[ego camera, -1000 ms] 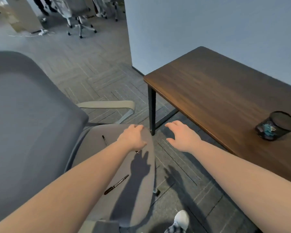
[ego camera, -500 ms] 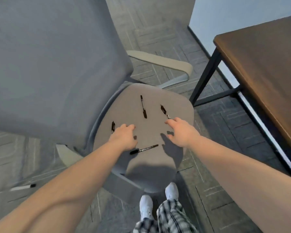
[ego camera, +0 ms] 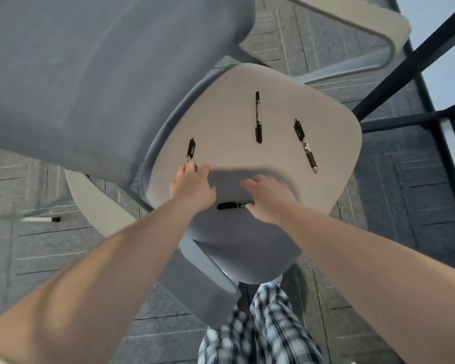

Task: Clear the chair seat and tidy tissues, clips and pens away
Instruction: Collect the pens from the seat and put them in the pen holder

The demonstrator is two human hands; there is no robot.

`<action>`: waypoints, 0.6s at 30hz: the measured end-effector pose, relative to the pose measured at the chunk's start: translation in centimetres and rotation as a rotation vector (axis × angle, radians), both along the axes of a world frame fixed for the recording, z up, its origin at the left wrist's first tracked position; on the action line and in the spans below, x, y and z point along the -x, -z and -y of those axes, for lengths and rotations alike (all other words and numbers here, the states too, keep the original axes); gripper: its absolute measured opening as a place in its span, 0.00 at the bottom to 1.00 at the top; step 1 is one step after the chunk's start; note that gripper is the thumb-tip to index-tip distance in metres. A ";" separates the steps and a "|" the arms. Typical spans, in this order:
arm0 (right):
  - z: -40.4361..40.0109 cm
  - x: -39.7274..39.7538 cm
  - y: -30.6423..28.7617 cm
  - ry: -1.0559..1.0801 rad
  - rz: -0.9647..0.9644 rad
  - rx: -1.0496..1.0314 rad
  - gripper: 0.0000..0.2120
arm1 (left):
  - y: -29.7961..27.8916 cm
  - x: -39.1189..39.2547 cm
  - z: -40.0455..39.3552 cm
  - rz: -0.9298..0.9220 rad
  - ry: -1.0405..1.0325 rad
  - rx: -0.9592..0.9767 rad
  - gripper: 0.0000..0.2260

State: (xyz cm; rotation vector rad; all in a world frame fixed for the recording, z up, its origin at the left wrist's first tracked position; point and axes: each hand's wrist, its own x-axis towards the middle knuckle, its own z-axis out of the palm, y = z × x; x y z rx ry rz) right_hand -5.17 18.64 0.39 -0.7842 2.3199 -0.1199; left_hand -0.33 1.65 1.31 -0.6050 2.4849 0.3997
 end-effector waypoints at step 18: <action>1.8 2.0 4.3 -0.169 0.051 0.028 0.13 | 5.8 4.6 2.5 -0.075 -0.139 -0.014 0.26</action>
